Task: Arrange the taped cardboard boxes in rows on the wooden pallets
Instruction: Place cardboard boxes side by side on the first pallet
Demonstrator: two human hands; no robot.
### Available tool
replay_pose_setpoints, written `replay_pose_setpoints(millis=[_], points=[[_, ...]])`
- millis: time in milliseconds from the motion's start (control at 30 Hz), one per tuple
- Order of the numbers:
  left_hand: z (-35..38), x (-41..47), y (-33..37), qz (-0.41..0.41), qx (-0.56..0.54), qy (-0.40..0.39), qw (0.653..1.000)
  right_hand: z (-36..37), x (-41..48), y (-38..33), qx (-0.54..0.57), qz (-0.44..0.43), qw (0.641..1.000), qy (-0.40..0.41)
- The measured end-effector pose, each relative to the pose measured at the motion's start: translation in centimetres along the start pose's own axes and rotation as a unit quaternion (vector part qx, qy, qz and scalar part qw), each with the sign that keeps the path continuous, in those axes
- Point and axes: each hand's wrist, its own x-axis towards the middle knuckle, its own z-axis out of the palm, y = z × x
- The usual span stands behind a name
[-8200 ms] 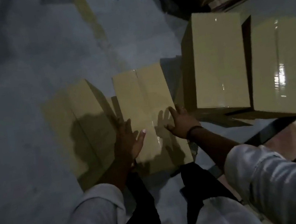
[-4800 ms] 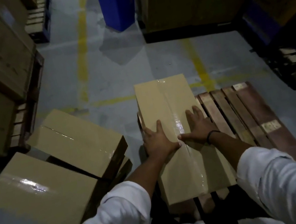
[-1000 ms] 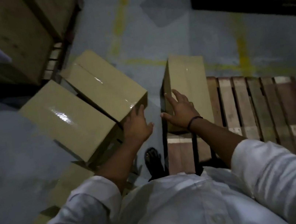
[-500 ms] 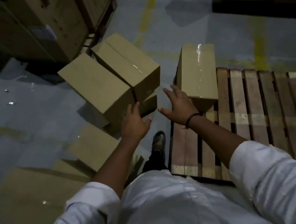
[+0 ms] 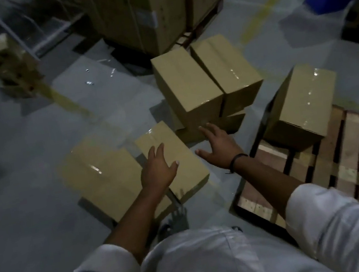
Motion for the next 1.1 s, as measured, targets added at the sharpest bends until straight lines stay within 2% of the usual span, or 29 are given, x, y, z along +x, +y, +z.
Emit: replay_pose_setpoints(millis=[267, 467, 700, 900, 1100], points=[[-3.4, -3.0, -17.6, -0.145, -0.129, 0.004, 0.981, 9.1, 4.0, -14.1, -0.074, -0.082, 0.989, -0.101], [-5.5, -2.7, -27.6, -0.186, -0.112, 0.004, 0.976, 16.1, 5.8, -21.8, -0.078, -0.089, 0.982, -0.149], [-3.9, 0.0, -31.2, -0.199, -0.129, 0.024, 0.971, 20.4, 9.2, -24.0, -0.121, -0.097, 0.969, -0.193], [0.1, 4.5, -32.5, -0.255, -0.13, 0.032, 0.958, 24.6, 15.8, -23.0, -0.164, -0.106, 0.963, -0.184], [5.3, 9.2, -35.7, -0.317, -0.164, 0.037, 0.933, 31.2, 23.3, -22.1, -0.173, -0.159, 0.946, -0.223]])
